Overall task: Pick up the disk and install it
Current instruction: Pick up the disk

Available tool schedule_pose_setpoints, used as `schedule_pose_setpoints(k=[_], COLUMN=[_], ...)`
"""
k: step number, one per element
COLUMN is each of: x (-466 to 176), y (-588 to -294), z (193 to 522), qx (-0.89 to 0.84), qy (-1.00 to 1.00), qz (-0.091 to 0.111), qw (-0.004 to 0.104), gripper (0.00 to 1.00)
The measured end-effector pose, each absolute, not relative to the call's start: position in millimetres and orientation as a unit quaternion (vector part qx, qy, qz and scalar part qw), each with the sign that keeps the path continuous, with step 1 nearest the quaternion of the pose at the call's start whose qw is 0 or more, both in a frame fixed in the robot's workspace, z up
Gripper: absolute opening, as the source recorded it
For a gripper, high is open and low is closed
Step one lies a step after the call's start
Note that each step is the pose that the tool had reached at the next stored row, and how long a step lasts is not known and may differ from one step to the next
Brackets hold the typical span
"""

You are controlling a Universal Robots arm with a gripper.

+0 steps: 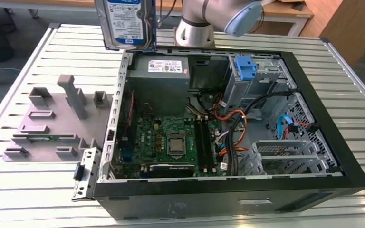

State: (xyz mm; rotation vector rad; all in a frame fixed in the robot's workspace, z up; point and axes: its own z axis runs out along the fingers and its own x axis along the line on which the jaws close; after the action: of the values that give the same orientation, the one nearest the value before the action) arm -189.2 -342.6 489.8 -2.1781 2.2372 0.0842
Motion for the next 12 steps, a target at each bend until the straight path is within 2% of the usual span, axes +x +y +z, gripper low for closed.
schedule_pose_setpoints(k=[12], x=[-172], y=[-343], z=[490], qx=[-0.697], qy=[0.716], qz=[0.027], qw=[0.009], gripper=[0.35])
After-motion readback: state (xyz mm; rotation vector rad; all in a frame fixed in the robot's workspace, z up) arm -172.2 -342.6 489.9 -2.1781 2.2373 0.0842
